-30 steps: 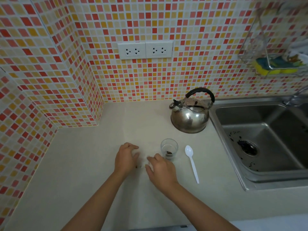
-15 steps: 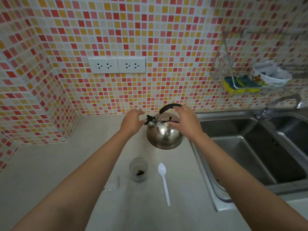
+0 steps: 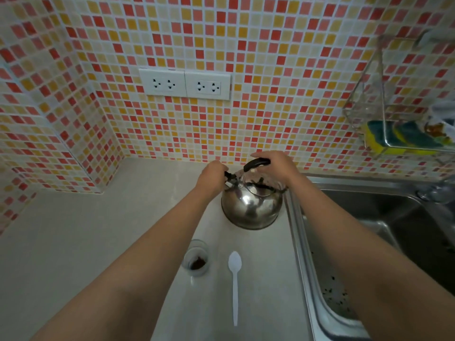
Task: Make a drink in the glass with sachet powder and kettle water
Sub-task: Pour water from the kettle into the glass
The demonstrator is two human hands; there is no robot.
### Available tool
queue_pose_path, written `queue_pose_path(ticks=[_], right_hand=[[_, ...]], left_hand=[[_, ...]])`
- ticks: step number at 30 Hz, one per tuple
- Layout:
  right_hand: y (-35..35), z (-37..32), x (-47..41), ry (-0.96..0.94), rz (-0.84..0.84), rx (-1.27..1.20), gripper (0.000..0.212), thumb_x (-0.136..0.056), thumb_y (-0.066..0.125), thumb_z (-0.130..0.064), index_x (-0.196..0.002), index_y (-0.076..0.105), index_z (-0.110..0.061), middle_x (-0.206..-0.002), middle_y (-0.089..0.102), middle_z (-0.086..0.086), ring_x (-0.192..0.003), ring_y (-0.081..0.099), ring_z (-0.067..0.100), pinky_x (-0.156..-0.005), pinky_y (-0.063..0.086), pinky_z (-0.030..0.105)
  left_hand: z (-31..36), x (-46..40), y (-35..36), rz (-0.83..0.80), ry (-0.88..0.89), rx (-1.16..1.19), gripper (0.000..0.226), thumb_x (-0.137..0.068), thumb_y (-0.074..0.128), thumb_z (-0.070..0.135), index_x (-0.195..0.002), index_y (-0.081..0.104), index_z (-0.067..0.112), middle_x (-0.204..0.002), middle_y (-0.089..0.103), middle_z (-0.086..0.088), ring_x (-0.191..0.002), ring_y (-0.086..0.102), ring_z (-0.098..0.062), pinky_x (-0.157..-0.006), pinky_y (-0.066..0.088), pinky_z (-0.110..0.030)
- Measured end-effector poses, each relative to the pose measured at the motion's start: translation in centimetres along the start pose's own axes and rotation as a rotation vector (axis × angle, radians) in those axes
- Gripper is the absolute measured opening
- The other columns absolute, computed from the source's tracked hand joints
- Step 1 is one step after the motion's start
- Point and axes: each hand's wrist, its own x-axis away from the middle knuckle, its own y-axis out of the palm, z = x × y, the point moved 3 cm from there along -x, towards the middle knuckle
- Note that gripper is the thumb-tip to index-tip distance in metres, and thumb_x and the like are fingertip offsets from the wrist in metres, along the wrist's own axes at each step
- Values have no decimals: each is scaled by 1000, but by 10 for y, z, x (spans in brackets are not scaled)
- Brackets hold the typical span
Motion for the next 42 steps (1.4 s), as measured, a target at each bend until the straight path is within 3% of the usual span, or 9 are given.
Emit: queue_pose_path(ticks=[9, 15, 23, 27, 33, 37, 42], right_hand=[[-6, 1, 3, -15, -30, -248, 36, -73, 79, -13, -108, 72, -22, -111, 73, -2, -102, 65, 16, -96, 51, 35], [-27, -8, 14, -53, 20, -254, 33, -72, 80, -17, -103, 74, -29, -100, 74, -7, -93, 66, 14, -88, 53, 33], [-60, -44, 40, -163, 26, -104, 37, -71, 81, -27, -106, 72, -31, -111, 72, -8, -99, 63, 10, -86, 49, 27], [-64, -62, 63, -193, 27, -52, 35, -71, 80, -29, -104, 71, -37, -108, 73, -12, -99, 64, 10, -88, 52, 32], [-57, -84, 100, -228, 21, 35, 34, -71, 80, -26, -102, 72, -38, -105, 73, -13, -91, 64, 7, -74, 47, 21], [-46, -96, 124, -223, -10, 123, 34, -72, 79, -28, -105, 71, -36, -108, 72, -13, -95, 65, 10, -82, 52, 29], [-30, -109, 147, -235, -34, 206, 32, -74, 77, -29, -106, 71, -35, -106, 73, -12, -85, 60, 6, -73, 43, 22]], left_hand=[[8, 1, -5, -41, -20, -23, 25, -92, 57, 6, -114, 68, 2, -103, 63, -15, -82, 55, -23, -77, 45, -26], [14, 10, -29, 4, 80, -54, 35, -94, 56, 7, -128, 61, 5, -124, 58, -17, -110, 59, -32, -92, 47, -32], [20, 41, -59, 59, 163, -20, 40, -88, 66, 8, -128, 61, 5, -125, 63, -16, -111, 62, -33, -98, 51, -37], [17, 63, -66, 36, 165, -5, 41, -87, 68, 9, -127, 63, 5, -122, 67, -16, -109, 64, -31, -97, 52, -38], [15, 102, -67, -1, 211, -11, 41, -87, 68, 10, -127, 62, 5, -122, 67, -15, -109, 64, -30, -93, 49, -30], [10, 125, -64, -47, 267, -108, 40, -87, 67, 11, -126, 63, 5, -123, 66, -14, -111, 61, -29, -91, 47, -30], [-4, 146, -57, -109, 298, -134, 38, -83, 71, 9, -121, 67, 4, -118, 68, -15, -105, 64, -28, -89, 49, -31]])
